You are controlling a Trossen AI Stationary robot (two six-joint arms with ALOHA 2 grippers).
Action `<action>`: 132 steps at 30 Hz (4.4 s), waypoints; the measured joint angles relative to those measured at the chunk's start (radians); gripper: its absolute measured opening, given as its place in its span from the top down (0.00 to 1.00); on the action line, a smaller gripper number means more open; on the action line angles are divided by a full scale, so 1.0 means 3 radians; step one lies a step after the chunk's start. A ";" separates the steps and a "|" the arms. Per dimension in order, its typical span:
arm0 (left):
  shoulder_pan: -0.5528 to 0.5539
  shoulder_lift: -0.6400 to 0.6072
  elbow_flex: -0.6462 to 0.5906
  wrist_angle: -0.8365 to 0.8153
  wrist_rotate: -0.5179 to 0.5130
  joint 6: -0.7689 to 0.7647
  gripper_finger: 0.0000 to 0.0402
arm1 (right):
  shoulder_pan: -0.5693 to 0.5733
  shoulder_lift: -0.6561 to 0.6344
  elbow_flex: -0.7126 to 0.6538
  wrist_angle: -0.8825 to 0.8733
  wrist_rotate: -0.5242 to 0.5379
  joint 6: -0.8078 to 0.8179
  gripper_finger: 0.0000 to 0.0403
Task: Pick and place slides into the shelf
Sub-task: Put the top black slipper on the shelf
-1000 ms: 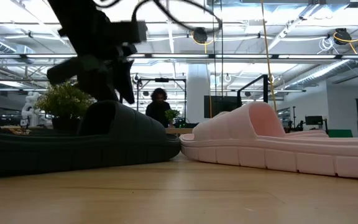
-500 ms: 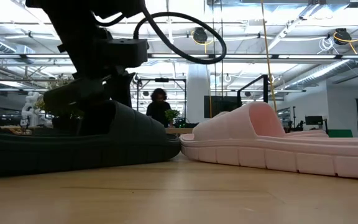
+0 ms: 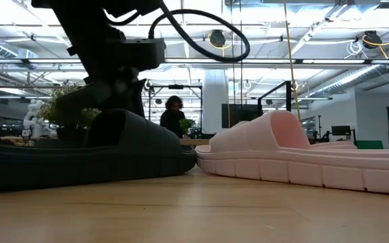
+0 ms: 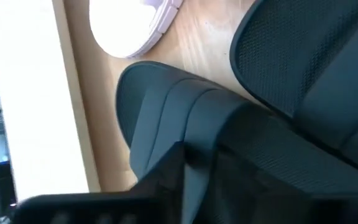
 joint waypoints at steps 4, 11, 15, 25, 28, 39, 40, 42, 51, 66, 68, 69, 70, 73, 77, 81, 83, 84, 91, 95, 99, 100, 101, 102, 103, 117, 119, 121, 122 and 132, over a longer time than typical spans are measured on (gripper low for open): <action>-0.0020 -0.0089 0.0001 -0.0025 0.0016 -0.0124 0.98 | -0.0001 0.0000 0.0000 0.0001 0.0002 -0.0001 0.64; -0.0028 -0.0520 0.0264 -0.0346 -0.0074 -0.0348 1.00 | -0.0001 0.0000 0.0000 0.0000 0.0189 0.0001 0.64; -0.0021 -0.0717 0.0541 -0.0668 -0.0338 -0.0488 1.00 | -0.0001 0.0000 0.0000 -0.0014 0.0255 0.0003 0.64; 0.0202 -0.0680 0.1342 -0.0888 -0.1233 -0.0695 1.00 | 0.0000 0.0001 0.0000 0.0037 0.0255 0.0006 0.64; 0.0453 -0.0573 0.1421 -0.0922 -0.1381 -0.0809 1.00 | 0.0000 0.0001 0.0000 0.0191 0.0258 -0.0046 0.64; 0.1258 -0.0209 0.1478 -0.1140 -0.1259 -0.0578 1.00 | 0.0001 0.0000 0.0000 0.0859 0.1135 -0.0770 0.64; 0.1316 -0.0177 0.1478 -0.1229 -0.1262 -0.0521 1.00 | 0.0001 0.0000 0.0000 0.0857 0.1208 -0.0809 0.64; 0.1429 -0.0111 0.1478 -0.1396 -0.1271 -0.0401 1.00 | 0.0001 0.0001 0.0000 0.0842 0.1307 -0.0872 0.64; 0.1720 0.0106 0.1478 -0.1301 -0.1257 0.0035 1.00 | -0.0016 0.0001 0.0000 0.0779 0.1292 -0.0911 0.64; 0.1851 0.0476 0.1479 -0.1567 -0.1239 0.0186 1.00 | -0.0081 0.0003 0.0000 0.0674 0.1301 -0.0960 0.64; 0.1880 0.0475 0.1479 -0.1559 -0.1243 0.0187 1.00 | -0.0081 0.0003 0.0000 0.0661 0.1302 -0.0960 0.64; 0.1897 0.0475 0.1479 -0.1560 -0.1243 0.0190 1.00 | -0.0081 0.0003 0.0000 0.0655 0.1302 -0.0960 0.64; 0.1912 0.0475 0.1479 -0.1561 -0.1242 0.0189 1.00 | -0.0081 0.0003 0.0000 0.0655 0.1302 -0.0960 0.64; 0.1952 0.0475 0.1479 -0.1561 -0.1246 0.0185 1.00 | -0.0081 0.0003 0.0000 0.0655 0.1302 -0.0960 0.64; 0.1963 0.0474 0.1449 -0.1523 -0.1317 0.0225 1.00 | -0.0081 0.0003 0.0000 0.0653 0.1302 -0.0960 0.64; 0.1961 0.0472 0.1325 -0.1477 -0.1378 0.0269 1.00 | -0.0081 0.0003 0.0000 0.0655 0.1303 -0.0960 0.64; 0.1957 0.0472 0.1252 -0.1457 -0.1410 0.0277 1.00 | -0.0081 0.0003 0.0000 0.0655 0.1303 -0.0960 0.64; 0.1957 0.0472 0.1215 -0.1452 -0.1413 0.0277 1.00 | -0.0081 0.0003 0.0000 0.0655 0.1303 -0.0960 0.64; 0.1908 0.0472 0.1045 -0.1287 -0.1361 0.0277 1.00 | -0.0081 0.0003 0.0000 0.0655 0.1302 -0.0960 0.64; 0.1873 0.0472 0.1013 -0.1230 -0.1336 0.0316 1.00 | -0.0081 0.0003 0.0000 0.0656 0.1302 -0.0960 0.64; 0.1862 0.0472 0.1012 -0.1229 -0.1274 0.0335 1.00 | -0.0081 0.0003 0.0000 0.0655 0.1302 -0.0951 0.64; 0.1867 0.0472 0.1012 -0.1225 -0.1272 0.0350 1.00 | -0.0081 0.0003 0.0000 0.0656 0.1302 -0.0951 0.64; 0.1872 0.0472 0.1012 -0.1225 -0.1269 0.0357 1.00 | -0.0081 0.0003 0.0000 0.0656 0.1302 -0.0950 0.64; 0.1880 0.0472 0.1012 -0.1224 -0.1269 0.0362 1.00 | -0.0081 0.0003 0.0000 0.0656 0.1302 -0.0950 0.64; 0.1886 0.0472 0.1012 -0.1223 -0.1270 0.0365 1.00 | -0.0081 0.0003 0.0000 0.0656 0.1302 -0.0949 0.64; 0.1949 0.0472 0.1011 -0.1167 -0.1150 0.0428 1.00 | -0.0081 0.0003 -0.0001 0.0656 0.1302 -0.0949 0.64; 0.1958 0.0472 0.1011 -0.1159 -0.1068 0.0427 1.00 | -0.0081 0.0003 0.0000 0.0656 0.1302 -0.0950 0.64; 0.1957 0.0472 0.1011 -0.1159 -0.1027 0.0428 1.00 | -0.0081 0.0003 -0.0001 0.0655 0.1302 -0.0951 0.64; 0.1957 0.0472 0.1011 -0.1160 -0.1024 0.0428 1.00 | -0.0081 0.0003 0.0000 0.0655 0.1302 -0.0951 0.64; 0.2001 0.0471 0.1011 -0.1163 -0.1004 0.0497 1.00 | -0.0081 0.0003 -0.0001 0.0655 0.1302 -0.0955 0.64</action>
